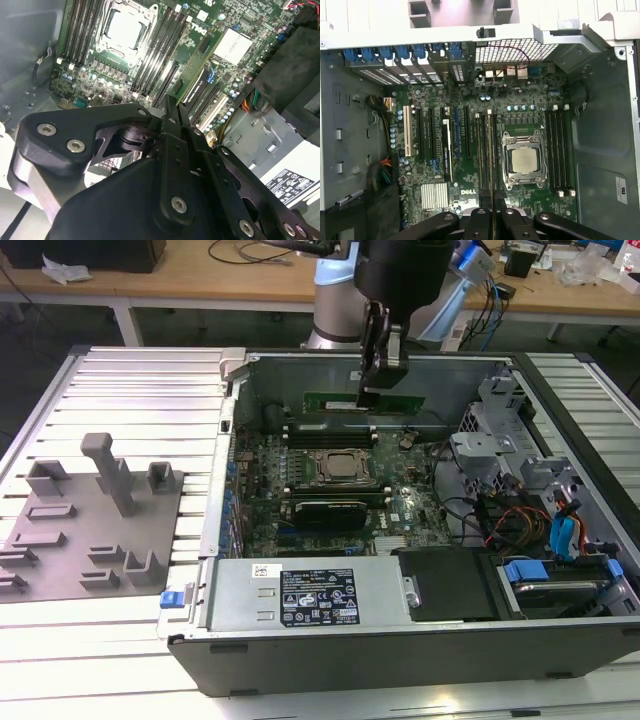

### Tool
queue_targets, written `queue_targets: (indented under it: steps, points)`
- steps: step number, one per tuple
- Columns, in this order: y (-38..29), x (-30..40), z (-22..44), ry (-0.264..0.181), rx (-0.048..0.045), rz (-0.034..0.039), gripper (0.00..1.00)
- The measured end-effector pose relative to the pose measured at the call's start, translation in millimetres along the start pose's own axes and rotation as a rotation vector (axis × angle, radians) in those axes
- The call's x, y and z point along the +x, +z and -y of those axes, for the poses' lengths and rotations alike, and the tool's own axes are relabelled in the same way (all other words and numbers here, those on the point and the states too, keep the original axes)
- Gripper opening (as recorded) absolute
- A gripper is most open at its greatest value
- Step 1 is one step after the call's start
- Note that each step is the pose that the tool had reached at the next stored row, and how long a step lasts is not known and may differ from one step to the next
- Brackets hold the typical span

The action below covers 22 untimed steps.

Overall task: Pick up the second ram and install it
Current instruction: 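Pick up the second ram and move it above second insertion slot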

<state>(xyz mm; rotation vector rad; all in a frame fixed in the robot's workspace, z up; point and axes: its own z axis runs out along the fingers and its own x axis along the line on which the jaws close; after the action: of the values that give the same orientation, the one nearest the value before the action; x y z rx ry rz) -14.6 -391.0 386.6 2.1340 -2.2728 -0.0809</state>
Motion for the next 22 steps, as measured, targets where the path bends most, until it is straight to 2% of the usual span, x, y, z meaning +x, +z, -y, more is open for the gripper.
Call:
queue_targets:
  steps: [7,12,22]
  points:
    - [4.6,-0.3,4.9,0.003,-0.0013,0.0,0.13]
    - [10.6,-1.0,10.7,0.005,-0.0029,0.0001,0.13]
    - [19.5,-1.7,17.6,0.006,-0.0048,0.0,0.13]
